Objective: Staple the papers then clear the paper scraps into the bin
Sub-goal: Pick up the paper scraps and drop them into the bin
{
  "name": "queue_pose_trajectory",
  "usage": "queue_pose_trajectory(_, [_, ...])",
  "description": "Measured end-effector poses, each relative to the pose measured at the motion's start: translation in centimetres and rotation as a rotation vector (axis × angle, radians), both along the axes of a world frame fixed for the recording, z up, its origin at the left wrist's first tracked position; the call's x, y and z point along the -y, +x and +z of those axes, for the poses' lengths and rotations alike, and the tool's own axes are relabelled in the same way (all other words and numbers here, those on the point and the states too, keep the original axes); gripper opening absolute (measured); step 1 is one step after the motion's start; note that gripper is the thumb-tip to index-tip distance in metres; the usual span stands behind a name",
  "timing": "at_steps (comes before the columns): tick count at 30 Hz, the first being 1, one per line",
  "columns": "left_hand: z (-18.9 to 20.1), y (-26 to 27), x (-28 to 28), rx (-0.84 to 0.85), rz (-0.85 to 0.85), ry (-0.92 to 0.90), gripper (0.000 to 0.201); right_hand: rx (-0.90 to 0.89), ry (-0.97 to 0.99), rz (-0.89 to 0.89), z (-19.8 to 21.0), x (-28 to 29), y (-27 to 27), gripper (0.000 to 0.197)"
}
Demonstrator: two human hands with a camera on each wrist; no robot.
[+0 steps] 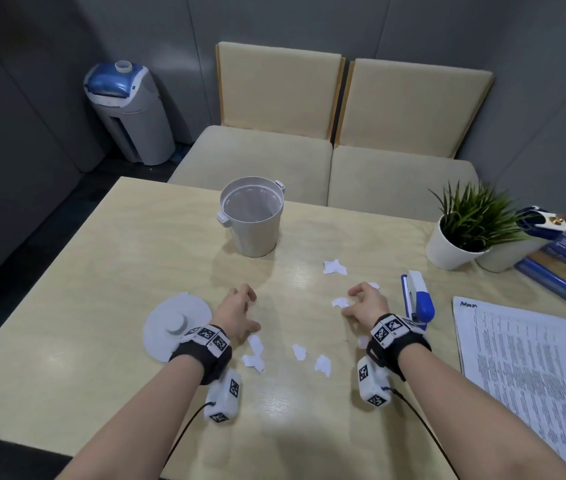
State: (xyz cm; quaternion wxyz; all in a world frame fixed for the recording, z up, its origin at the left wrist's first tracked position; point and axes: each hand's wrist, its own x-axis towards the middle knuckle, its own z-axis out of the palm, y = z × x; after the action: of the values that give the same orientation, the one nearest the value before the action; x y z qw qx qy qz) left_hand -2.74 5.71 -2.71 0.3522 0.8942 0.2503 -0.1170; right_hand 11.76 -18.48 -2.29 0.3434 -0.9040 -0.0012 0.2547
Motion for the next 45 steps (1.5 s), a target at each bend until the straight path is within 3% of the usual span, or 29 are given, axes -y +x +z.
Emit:
queue_pose_trajectory(7, [0.2,0.0,-0.6,0.005,-0.052,0.008,0.034,0.092,-0.109,0.134,-0.1,-1.0,0.2,0.023])
queue_pose_trajectory(17, [0.1,-0.5,-0.1,0.024,-0.023,-0.034,0.028,-0.05,-0.244,0.339,0.8,-1.9,2.1,0.016])
queue_pose_trajectory(21, [0.5,-0.8,-1.1,0.196,0.299,-0.144,0.02,-0.101,-0.044,0.129,1.1,-2.2,3.5,0.017])
queue_pose_trajectory(23, [0.5,-0.9,-1.8,0.188,0.372,-0.14,0.03,-0.059,0.022,-0.007,1.5,-3.0,4.7,0.019])
queue_pose_trajectory(27, [0.3,-1.0,-2.3,0.109,0.311,-0.122,0.034,0.067,-0.029,-0.03,1.5,-5.6,5.9,0.009])
queue_pose_trajectory(32, [-0.4,-0.9,-2.5,0.126,0.283,-0.076,0.038,0.31,-0.182,0.104,0.3,-6.6,5.6,0.011])
queue_pose_trajectory(35, [-0.4,-0.6,-2.7,0.104,0.243,-0.052,0.03,0.382,-0.186,0.215,-0.2,-6.6,5.4,0.011])
queue_pose_trajectory(40, [-0.1,0.0,-3.0,0.049,0.232,-0.022,0.022,0.381,-0.167,0.298,-0.3,-7.0,5.6,0.035])
queue_pose_trajectory(45, [0.8,0.7,-3.1,-0.052,0.158,-0.005,0.021,0.288,-0.178,0.266,0.0,-7.1,5.3,0.023])
